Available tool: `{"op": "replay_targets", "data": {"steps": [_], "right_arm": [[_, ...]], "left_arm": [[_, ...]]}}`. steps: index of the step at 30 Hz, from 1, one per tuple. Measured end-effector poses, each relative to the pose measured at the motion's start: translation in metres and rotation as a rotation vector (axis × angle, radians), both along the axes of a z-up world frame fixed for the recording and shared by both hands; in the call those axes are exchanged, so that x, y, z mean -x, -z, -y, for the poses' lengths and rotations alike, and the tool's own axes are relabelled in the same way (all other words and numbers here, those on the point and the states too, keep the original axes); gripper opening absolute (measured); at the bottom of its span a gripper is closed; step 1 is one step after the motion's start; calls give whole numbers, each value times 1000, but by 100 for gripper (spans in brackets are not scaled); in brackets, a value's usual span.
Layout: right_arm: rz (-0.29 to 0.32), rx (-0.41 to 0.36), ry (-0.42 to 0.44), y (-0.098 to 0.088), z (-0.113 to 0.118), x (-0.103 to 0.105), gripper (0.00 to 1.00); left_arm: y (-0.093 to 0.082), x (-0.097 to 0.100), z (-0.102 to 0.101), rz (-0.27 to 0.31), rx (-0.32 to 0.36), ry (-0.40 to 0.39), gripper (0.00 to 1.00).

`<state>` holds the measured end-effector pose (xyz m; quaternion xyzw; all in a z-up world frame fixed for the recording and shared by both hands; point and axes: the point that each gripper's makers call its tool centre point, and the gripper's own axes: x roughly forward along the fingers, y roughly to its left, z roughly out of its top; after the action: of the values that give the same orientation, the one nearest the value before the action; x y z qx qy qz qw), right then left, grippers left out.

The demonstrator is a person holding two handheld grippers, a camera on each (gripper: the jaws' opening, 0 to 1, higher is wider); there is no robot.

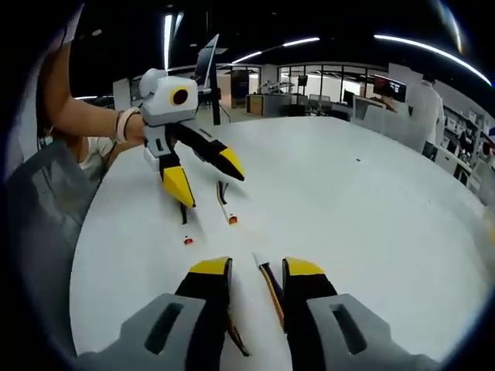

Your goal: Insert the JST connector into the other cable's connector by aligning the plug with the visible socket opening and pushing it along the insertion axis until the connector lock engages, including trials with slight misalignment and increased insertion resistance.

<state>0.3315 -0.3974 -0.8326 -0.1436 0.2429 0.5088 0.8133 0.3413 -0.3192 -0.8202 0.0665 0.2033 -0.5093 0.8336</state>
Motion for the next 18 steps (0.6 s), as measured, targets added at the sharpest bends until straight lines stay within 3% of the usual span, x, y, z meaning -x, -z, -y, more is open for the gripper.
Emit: {"op": "replay_targets", "data": {"steps": [3, 13, 18], "right_arm": [[1, -11, -7, 0, 0, 0, 22], [6, -7, -25, 5, 1, -3, 21], [-2, -10, -21, 7, 1, -5, 21]], "left_arm": [[9, -1, -1, 2, -41, 4, 40], [10, -4, 3, 28, -30, 32, 33], [15, -4, 2, 11, -33, 35, 30]]}}
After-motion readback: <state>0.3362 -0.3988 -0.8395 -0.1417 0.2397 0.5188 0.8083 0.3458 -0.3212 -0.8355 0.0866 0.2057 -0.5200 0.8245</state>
